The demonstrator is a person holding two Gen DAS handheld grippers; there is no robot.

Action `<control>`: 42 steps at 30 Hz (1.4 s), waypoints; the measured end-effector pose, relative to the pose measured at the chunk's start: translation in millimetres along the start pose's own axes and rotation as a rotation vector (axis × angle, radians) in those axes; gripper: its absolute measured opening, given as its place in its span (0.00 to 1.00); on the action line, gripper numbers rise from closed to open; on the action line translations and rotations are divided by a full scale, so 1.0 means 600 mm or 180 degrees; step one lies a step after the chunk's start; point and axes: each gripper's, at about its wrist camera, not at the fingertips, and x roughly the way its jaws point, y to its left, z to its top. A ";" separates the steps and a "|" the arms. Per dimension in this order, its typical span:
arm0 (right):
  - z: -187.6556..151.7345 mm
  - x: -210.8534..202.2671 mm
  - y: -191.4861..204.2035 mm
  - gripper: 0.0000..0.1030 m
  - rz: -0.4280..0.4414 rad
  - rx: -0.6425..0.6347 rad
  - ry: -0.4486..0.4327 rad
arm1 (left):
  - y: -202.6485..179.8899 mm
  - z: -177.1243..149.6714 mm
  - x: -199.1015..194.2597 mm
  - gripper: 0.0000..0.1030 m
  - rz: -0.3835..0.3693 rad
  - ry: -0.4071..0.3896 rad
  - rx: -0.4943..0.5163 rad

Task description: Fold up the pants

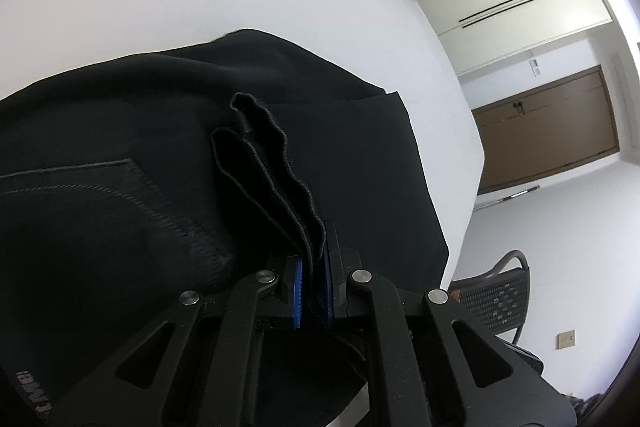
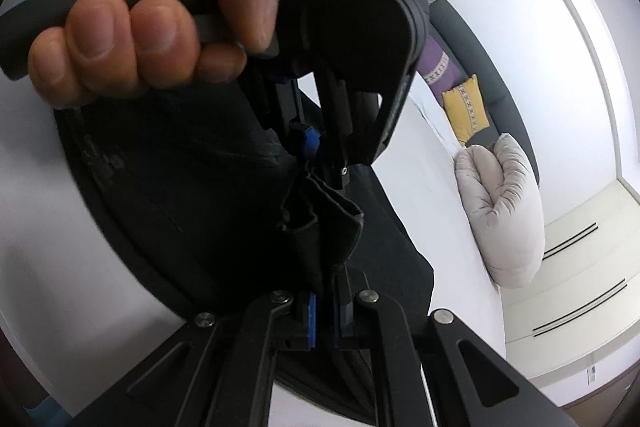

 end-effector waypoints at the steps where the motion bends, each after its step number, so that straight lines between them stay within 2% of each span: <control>1: 0.005 0.001 0.003 0.06 0.0015 -0.0019 -0.0002 | 0.003 0.000 -0.001 0.06 -0.0008 -0.0014 -0.0019; 4: 0.016 0.001 0.014 0.06 0.0053 -0.0068 -0.0005 | 0.039 -0.006 -0.029 0.06 0.0003 -0.0030 -0.0064; 9: 0.021 0.012 0.030 0.06 0.0224 -0.0103 0.0079 | 0.062 -0.026 -0.024 0.07 0.0092 -0.0021 -0.0132; 12: 0.017 0.026 0.041 0.08 0.0335 -0.0084 0.0178 | 0.059 -0.031 -0.008 0.08 0.0202 -0.0037 -0.0140; 16: 0.019 0.030 0.028 0.12 0.0295 -0.0034 0.0182 | 0.036 -0.040 -0.030 0.09 0.0514 -0.0158 -0.0043; 19: 0.016 0.023 0.015 0.33 0.0257 0.0103 0.0160 | 0.005 -0.049 -0.042 0.09 0.0855 -0.0373 -0.0019; 21: 0.011 0.015 -0.007 0.54 0.0245 0.0235 0.0136 | -0.012 -0.055 -0.059 0.09 0.0975 -0.0513 0.0033; 22: 0.009 0.008 -0.016 0.57 0.0279 0.0318 0.0114 | -0.028 -0.059 -0.061 0.09 0.1035 -0.0555 0.0133; 25: -0.006 -0.016 -0.047 0.53 0.0662 0.0840 0.0097 | -0.065 -0.077 -0.053 0.09 0.1142 -0.0551 0.0447; 26: -0.015 -0.017 -0.070 0.44 0.0868 0.1118 0.0135 | -0.075 -0.082 -0.045 0.09 0.1168 -0.0522 0.0524; 27: -0.031 -0.011 -0.103 0.30 0.1141 0.1468 0.0190 | -0.085 -0.087 -0.034 0.09 0.1190 -0.0484 0.0605; 29: -0.067 0.008 -0.174 0.20 0.1580 0.2203 0.0232 | -0.099 -0.098 -0.008 0.09 0.1265 -0.0370 0.0764; 32: -0.122 0.046 -0.269 0.19 0.2077 0.3039 0.0156 | -0.100 -0.120 0.048 0.09 0.1514 -0.0127 0.0915; 34: -0.149 0.087 -0.325 0.19 0.2450 0.3412 0.0033 | -0.105 -0.131 0.054 0.09 0.1547 -0.0212 0.1036; 36: -0.165 0.135 -0.358 0.19 0.2689 0.3712 -0.0009 | -0.114 -0.135 0.065 0.09 0.1610 -0.0202 0.1129; 38: -0.174 0.210 -0.376 0.19 0.3120 0.3999 0.0064 | -0.122 -0.140 0.075 0.09 0.1652 -0.0205 0.1203; 39: -0.176 0.240 -0.378 0.19 0.3251 0.4061 0.0091 | -0.125 -0.144 0.079 0.09 0.1663 -0.0215 0.1242; 41: -0.169 0.293 -0.385 0.19 0.3334 0.4119 0.0194 | -0.126 -0.147 0.082 0.09 0.1644 -0.0217 0.1261; 42: -0.167 0.329 -0.390 0.19 0.3477 0.4196 0.0245 | -0.125 -0.148 0.083 0.09 0.1598 -0.0216 0.1243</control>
